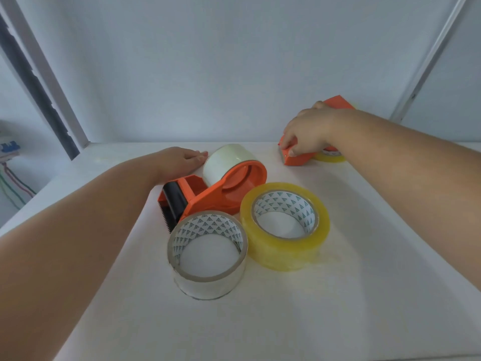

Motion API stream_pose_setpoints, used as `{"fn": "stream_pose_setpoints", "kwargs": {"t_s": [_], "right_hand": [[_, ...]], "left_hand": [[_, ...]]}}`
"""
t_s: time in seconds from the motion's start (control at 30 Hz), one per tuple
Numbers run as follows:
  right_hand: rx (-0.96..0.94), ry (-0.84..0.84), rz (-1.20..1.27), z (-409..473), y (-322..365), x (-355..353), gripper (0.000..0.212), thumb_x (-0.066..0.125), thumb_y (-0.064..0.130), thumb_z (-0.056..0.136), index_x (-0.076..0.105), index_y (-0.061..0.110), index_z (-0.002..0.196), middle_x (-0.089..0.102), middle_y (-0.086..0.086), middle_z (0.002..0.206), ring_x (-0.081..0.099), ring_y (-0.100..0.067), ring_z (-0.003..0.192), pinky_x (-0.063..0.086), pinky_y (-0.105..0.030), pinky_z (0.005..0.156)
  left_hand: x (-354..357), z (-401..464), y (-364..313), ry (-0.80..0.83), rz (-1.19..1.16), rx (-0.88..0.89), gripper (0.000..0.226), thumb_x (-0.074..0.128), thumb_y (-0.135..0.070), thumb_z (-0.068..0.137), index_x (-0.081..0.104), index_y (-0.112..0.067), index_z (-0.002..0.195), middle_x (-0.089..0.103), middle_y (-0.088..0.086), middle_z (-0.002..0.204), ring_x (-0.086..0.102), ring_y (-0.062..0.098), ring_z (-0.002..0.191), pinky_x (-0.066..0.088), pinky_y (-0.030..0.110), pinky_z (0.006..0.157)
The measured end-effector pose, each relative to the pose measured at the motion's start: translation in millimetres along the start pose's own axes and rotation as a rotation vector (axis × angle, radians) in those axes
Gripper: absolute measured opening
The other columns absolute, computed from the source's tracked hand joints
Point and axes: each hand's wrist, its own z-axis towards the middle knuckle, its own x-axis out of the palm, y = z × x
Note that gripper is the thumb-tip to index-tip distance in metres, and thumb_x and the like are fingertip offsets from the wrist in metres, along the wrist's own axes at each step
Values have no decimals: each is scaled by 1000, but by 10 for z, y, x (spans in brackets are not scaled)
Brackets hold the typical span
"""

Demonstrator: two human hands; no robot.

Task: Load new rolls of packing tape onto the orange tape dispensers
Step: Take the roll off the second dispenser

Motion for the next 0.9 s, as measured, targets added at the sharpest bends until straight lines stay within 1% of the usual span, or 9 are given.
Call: {"fn": "stream_pose_setpoints", "kwargs": {"t_s": [0.1, 0.17, 0.23, 0.43, 0.57, 0.67, 0.77, 0.83, 0.9], "right_hand": [[4, 5, -18, 2, 25, 11, 40, 39, 58, 90, 45, 52, 129, 42, 12, 144, 31, -20, 134, 25, -41, 104], [8, -4, -34, 8, 50, -1, 40, 39, 57, 91, 45, 51, 130, 42, 13, 144, 32, -19, 134, 24, -42, 105], [13, -14, -36, 3, 61, -1, 40, 40, 56, 91, 46, 49, 130, 42, 13, 144, 33, -19, 134, 23, -42, 105], [12, -36, -32, -26, 79, 16, 40, 40, 56, 91, 47, 48, 130, 43, 13, 144, 34, -17, 134, 23, -40, 106], [9, -87, -56, -30, 107, 44, 38, 40, 57, 90, 50, 48, 126, 50, 16, 137, 40, -14, 129, 24, -38, 103], [-10, -153, -62, -62, 126, 61, 35, 42, 55, 91, 55, 45, 122, 55, 16, 131, 48, -14, 122, 27, -36, 97], [-18, -239, 32, -149, 138, 61, 37, 49, 48, 90, 57, 35, 123, 59, 9, 127, 53, -18, 116, 31, -35, 96], [-8, -279, 93, -208, 154, 66, 40, 52, 44, 90, 56, 30, 127, 58, 4, 130, 52, -21, 118, 33, -34, 97], [3, -324, 174, -275, 175, 64, 39, 50, 41, 91, 56, 28, 127, 57, 1, 133, 50, -22, 122, 33, -35, 98]], "left_hand": [[20, -58, -50, -47, -61, -11, 49, 42, -56, 92, 55, -28, 130, 56, -1, 133, 49, 20, 122, 33, 41, 108], [50, -86, -67, -109, -88, 6, 45, 42, -52, 93, 60, -25, 123, 61, 2, 124, 53, 19, 111, 39, 36, 98], [77, -92, -78, -171, -57, 26, 39, 41, -46, 96, 63, -24, 119, 62, 2, 123, 53, 18, 108, 37, 30, 90], [82, -75, 29, -326, 48, -56, 37, 37, -42, 99, 65, -25, 115, 63, 5, 122, 53, 22, 103, 35, 29, 81], [46, -62, 42, -337, 21, -110, 40, 36, -38, 98, 66, -17, 114, 62, 7, 116, 53, 25, 107, 36, 29, 83], [-46, -109, 50, -324, -149, -148, 40, 35, -39, 98, 64, -19, 117, 57, 2, 127, 49, 25, 118, 36, 34, 99], [-150, -274, -25, -311, -285, -97, 33, 38, -38, 97, 63, -21, 112, 59, -1, 127, 50, 20, 117, 35, 35, 104], [-207, -426, -136, -316, -325, -27, 25, 42, -38, 96, 63, -26, 103, 62, -3, 121, 53, 18, 116, 38, 39, 106], [-244, -647, -296, -347, -351, 31, 26, 47, -46, 87, 65, -30, 97, 65, -7, 115, 57, 14, 110, 42, 41, 102]]}}
